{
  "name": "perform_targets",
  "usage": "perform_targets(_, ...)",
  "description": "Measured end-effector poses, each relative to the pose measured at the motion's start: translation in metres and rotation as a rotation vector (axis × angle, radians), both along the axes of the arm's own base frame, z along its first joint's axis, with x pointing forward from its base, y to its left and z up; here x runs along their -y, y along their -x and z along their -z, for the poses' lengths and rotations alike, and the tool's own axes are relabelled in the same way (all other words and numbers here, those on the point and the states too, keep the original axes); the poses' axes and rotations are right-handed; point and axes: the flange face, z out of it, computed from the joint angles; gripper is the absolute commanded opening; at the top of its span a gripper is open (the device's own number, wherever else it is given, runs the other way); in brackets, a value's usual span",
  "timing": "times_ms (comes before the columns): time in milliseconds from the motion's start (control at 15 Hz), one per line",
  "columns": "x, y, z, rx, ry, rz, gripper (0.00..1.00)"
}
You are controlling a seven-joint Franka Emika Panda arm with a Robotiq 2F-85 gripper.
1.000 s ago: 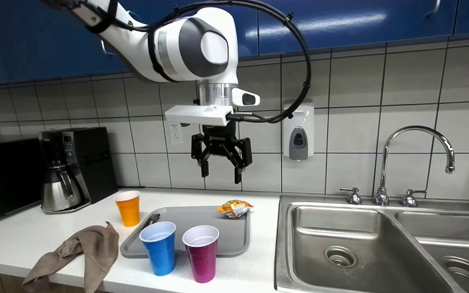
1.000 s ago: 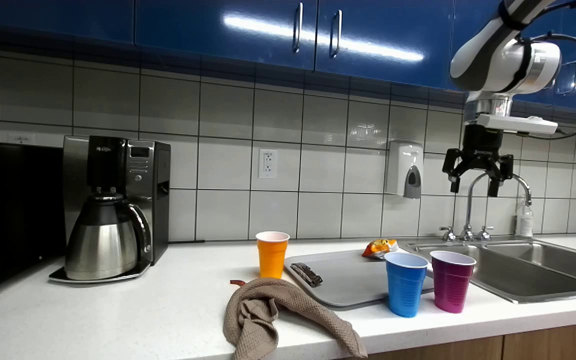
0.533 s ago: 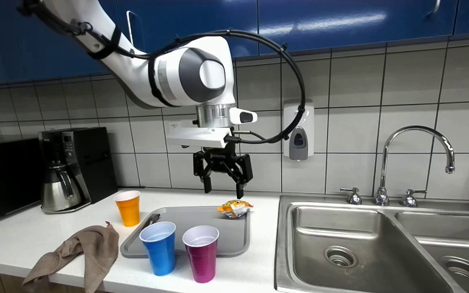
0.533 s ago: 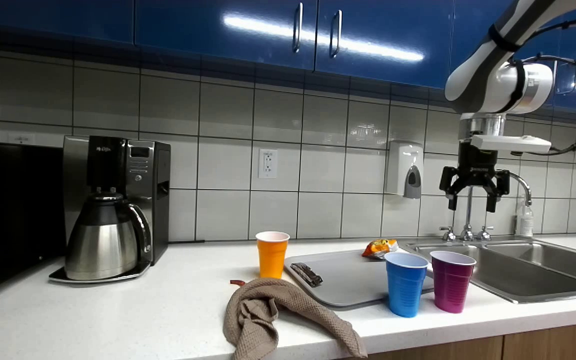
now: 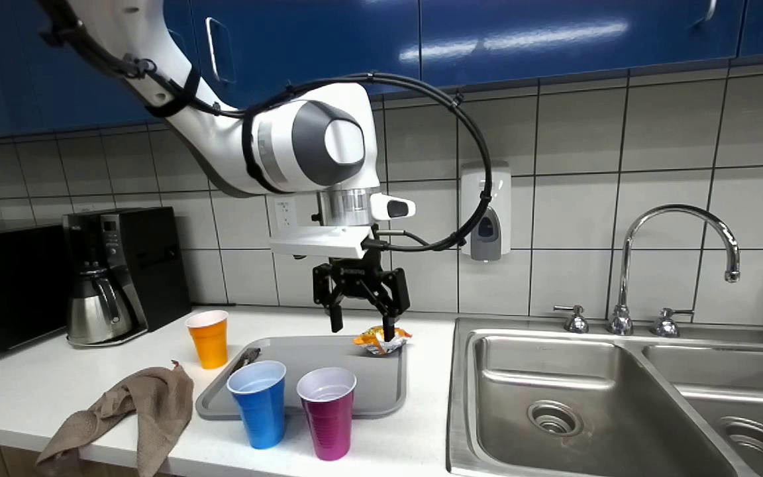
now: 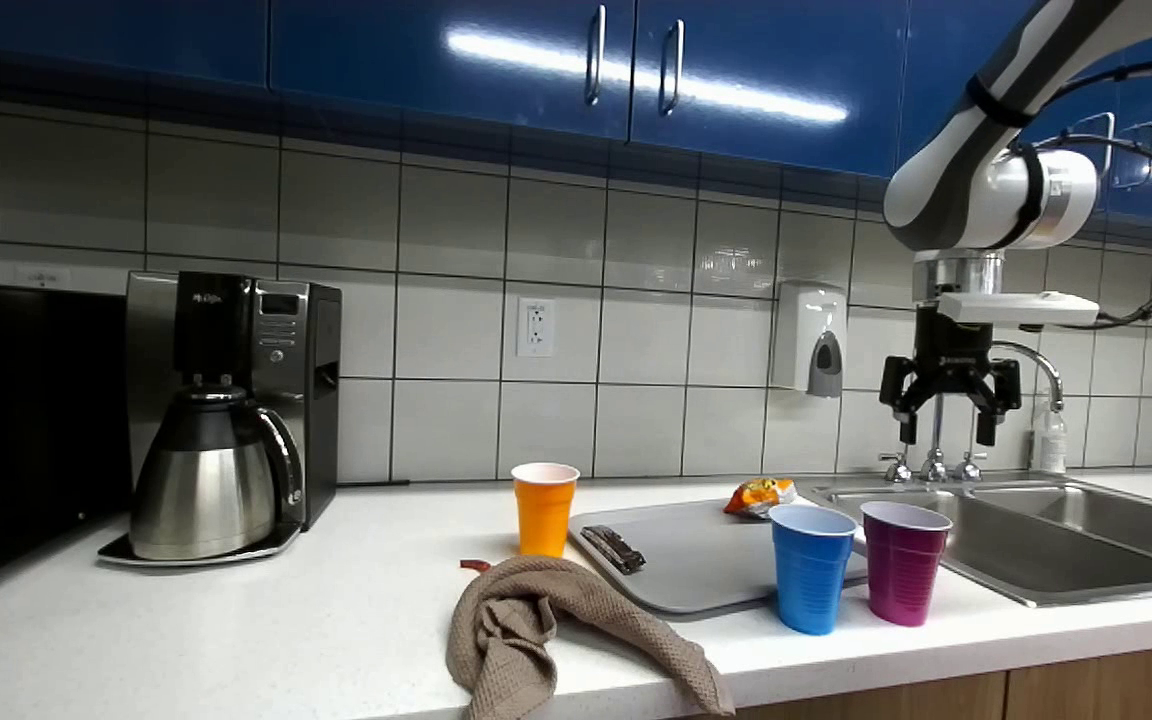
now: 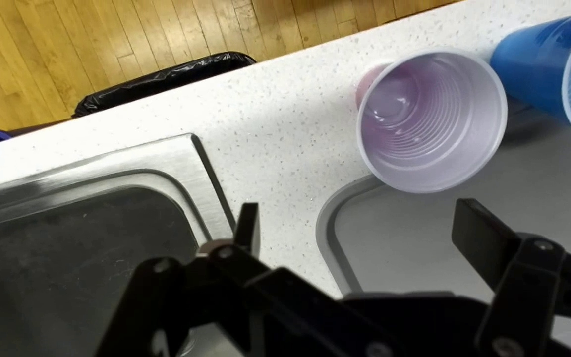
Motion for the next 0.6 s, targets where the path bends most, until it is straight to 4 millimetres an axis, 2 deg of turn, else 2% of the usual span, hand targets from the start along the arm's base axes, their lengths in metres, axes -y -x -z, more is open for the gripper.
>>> perform_targets(600,-0.003,0.007,0.023,-0.038,0.020,-0.013,1.00)
